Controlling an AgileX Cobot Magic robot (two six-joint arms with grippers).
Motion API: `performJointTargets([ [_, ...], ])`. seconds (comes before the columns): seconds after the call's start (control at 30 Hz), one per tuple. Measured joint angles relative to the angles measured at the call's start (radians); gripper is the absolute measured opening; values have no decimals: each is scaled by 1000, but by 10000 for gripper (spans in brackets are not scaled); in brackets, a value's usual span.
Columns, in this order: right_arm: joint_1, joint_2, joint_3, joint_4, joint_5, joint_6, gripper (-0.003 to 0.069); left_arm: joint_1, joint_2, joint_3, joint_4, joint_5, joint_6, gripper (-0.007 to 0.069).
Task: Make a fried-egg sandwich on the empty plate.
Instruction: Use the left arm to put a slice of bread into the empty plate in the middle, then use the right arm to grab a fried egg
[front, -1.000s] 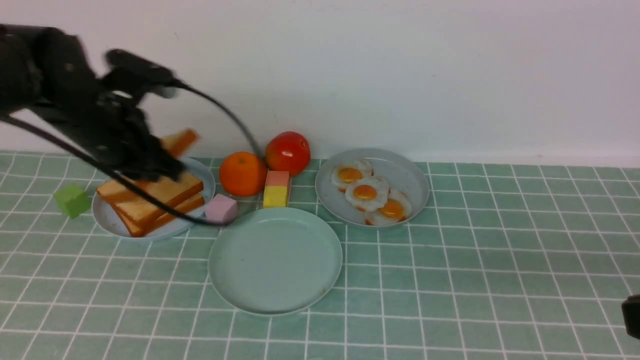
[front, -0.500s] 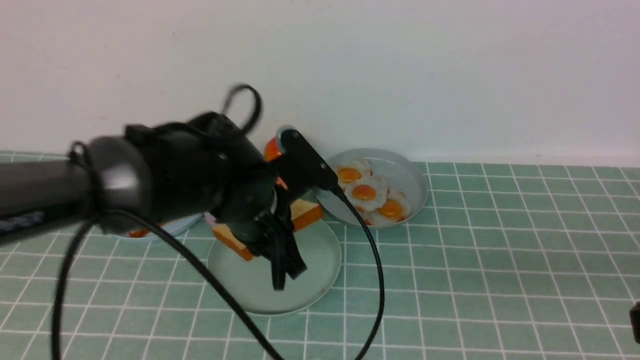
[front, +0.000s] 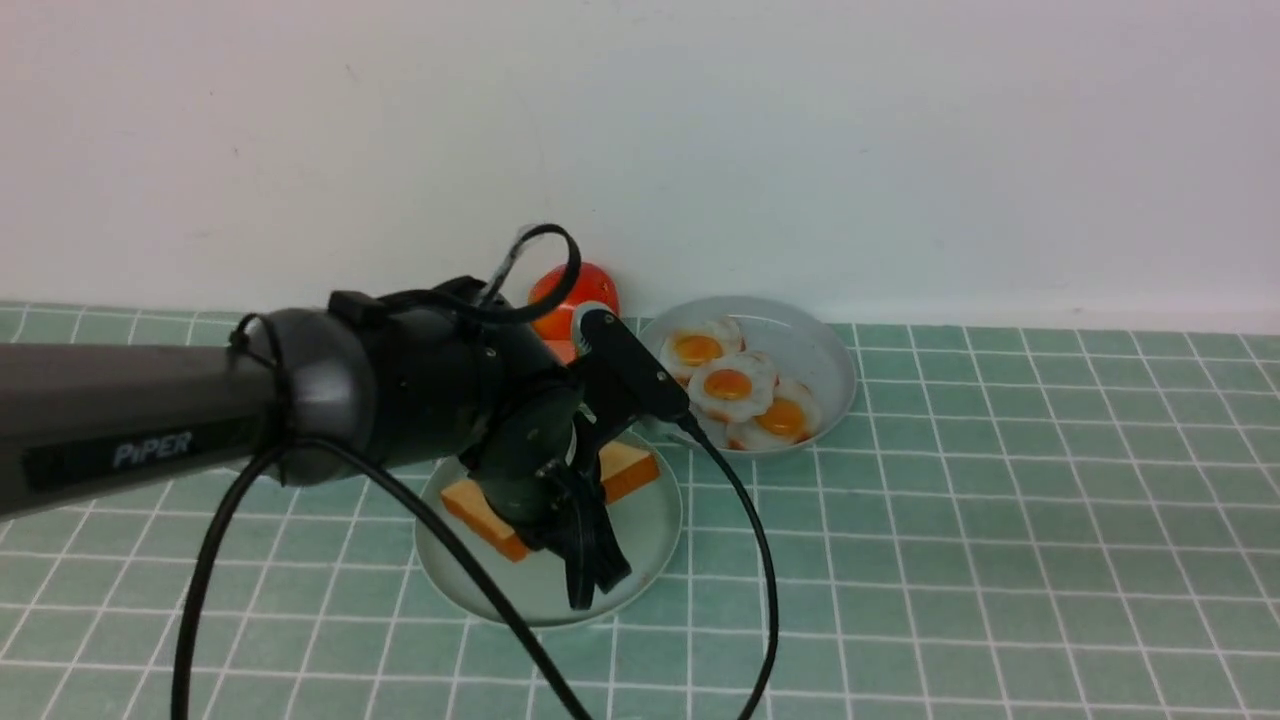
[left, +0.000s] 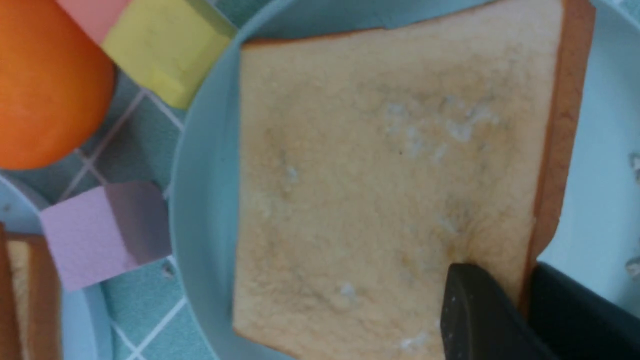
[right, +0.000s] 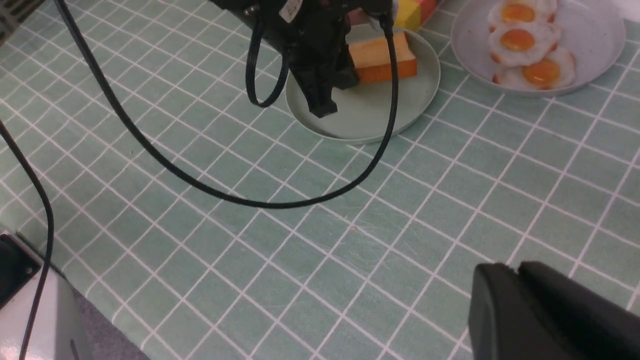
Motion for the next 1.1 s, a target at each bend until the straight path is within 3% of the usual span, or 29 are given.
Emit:
performJointTargets([
  [0.1,0,0,0,-4,-32,0,103,0,2,0,0,0,1,156],
  [0.23,0,30,0,-11,-95,24,213,0,2,-1,0,-3,-20,344],
  [0.27,0,36,0,-11,-97,24,225,0,2,-1,-1,-2,-20,344],
  [0.3,0,63,0,-11,-118,24,267,0,-11,-4,-11,14,-57,420],
  [0.43,0,168,-9,-11,-151,25,309,0,-86,-4,-32,83,-162,499],
  [0.5,0,232,-27,-11,-160,25,309,0,-157,-4,-39,115,-221,480],
  [0.57,0,325,-65,-11,-169,25,298,0,-250,-3,-42,148,-280,415],
  [0.6,0,386,-96,-11,-174,21,288,0,-323,5,-47,156,-323,339],
  [0.63,0,397,-102,-11,-175,20,286,0,-349,8,-49,157,-329,326],
  [0.67,0,497,-157,-11,-180,14,271,0,-456,32,-58,162,-369,223],
  [0.7,0,497,-157,-11,-180,13,271,0,-470,41,-59,162,-372,195],
  [0.8,0,692,-284,-11,-183,5,258,0,-711,153,-70,141,-406,1],
  [1.1,0,1168,-587,29,-187,3,255,0,-1335,558,-83,-59,-496,-13],
])
